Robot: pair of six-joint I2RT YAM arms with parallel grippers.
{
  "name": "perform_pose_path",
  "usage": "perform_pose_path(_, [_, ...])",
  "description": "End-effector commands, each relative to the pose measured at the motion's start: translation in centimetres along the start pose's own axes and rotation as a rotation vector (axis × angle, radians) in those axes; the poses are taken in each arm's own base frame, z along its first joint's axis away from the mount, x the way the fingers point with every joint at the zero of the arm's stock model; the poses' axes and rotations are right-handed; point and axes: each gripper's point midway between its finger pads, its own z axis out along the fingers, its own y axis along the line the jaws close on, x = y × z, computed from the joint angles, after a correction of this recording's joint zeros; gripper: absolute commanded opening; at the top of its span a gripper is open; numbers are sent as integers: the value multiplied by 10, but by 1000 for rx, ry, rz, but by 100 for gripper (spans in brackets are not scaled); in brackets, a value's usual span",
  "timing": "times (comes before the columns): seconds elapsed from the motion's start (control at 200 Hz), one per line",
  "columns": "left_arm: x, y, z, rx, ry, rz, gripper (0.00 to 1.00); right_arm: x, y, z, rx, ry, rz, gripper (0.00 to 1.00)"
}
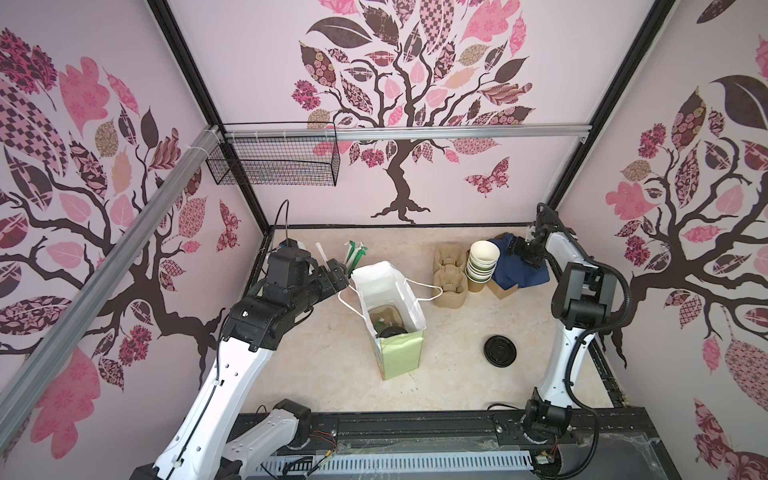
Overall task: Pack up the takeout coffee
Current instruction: 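Grasp the top blue napkin with the right gripper and lift it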
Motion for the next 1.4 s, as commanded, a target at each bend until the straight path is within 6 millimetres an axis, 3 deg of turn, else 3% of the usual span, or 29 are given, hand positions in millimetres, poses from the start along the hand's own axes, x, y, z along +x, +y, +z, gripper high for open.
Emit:
perform_pose_path(0.0, [-6, -3, -2, 11, -20, -5, 98, 3, 0, 11, -11, 39, -6, 79])
perform_pose_path(0.205, [-7, -4, -2, 15, -23, -6, 98, 5, 2, 15, -28, 51, -2, 70])
perform_pose_path(0.365, [-7, -5, -2, 19, -19, 0, 98, 5, -4, 18, 7, 55, -1, 81])
perform_pose_path(0.495, [-8, -7, -2, 22, -19, 6, 98, 5, -5, 21, 11, 63, -6, 77])
perform_pose_path(0.755, [-10, -9, -2, 19, -19, 18, 98, -5, 1, 9, -9, 32, -5, 54])
perform_pose_path(1.09, [-12, -10, -3, 24, -25, 28, 98, -22, 9, -26, -5, -53, -10, 9])
perform_pose_path(1.311, [-14, -12, -5, 31, -30, 37, 98, -36, 13, -59, 15, -127, 6, 0])
perform_pose_path(1.396, [-15, -14, -6, 43, -32, 28, 98, -25, 16, -59, -7, -81, 57, 0])
